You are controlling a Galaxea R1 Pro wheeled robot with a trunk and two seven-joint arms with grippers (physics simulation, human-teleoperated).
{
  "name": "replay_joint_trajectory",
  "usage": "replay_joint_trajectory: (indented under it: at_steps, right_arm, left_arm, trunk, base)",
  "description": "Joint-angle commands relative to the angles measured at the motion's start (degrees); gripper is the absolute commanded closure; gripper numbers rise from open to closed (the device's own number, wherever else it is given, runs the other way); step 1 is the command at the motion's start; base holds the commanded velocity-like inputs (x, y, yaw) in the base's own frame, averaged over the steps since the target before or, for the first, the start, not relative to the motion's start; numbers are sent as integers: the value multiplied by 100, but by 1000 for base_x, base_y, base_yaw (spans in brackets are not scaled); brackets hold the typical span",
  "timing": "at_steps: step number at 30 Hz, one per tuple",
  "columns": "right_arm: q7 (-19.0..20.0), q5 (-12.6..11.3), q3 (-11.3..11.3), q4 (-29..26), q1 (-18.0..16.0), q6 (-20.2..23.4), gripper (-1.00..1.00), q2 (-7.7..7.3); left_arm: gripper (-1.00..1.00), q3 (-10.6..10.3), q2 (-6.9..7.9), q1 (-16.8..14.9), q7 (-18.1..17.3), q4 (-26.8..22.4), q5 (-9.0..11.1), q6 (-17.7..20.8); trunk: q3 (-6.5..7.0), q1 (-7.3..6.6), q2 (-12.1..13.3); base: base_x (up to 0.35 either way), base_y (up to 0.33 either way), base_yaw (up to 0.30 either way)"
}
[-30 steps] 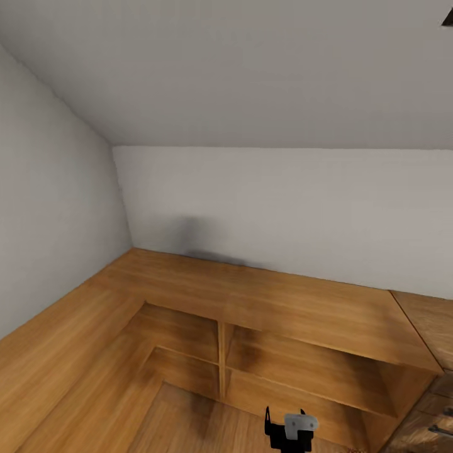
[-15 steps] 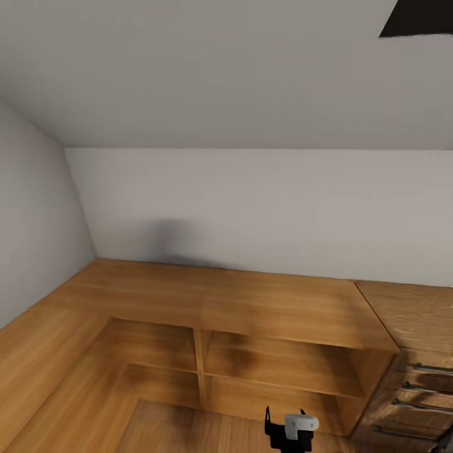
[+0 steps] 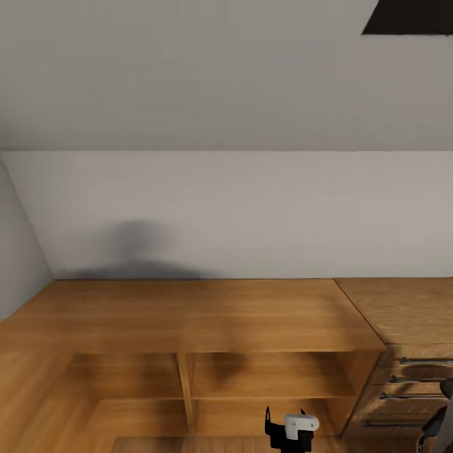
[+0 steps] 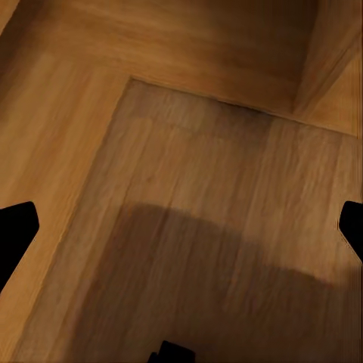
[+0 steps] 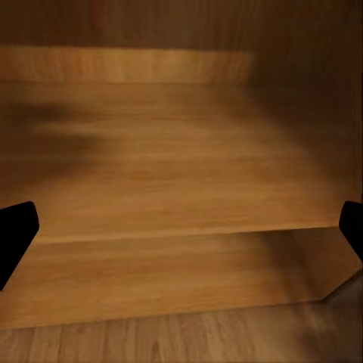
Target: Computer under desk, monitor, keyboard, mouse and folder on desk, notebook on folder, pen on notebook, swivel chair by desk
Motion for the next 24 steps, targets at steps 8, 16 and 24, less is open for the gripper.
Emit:
replay_joint_trajectory:
  at_steps: [8,16,24]
  right_arm:
    - [-48,-13,48,0,-3,1,-100,6]
    - [-48,-20,48,0,-4,1,-100,10]
    - [-48,-21,48,-8,-1,1,-100,10]
  left_arm:
    - [-100,22,-3,-2,-8,4,11,-17]
    - [-100,22,2,-2,-8,4,11,-17]
    - [-100,22,2,-2,-8,4,11,-17]
  trunk:
    - [11,1,-3]
    - [27,1,-3]
    - [31,1,-3]
  base:
    - [22,18,-300]
    - [2,2,-300]
    - [0,0,-300]
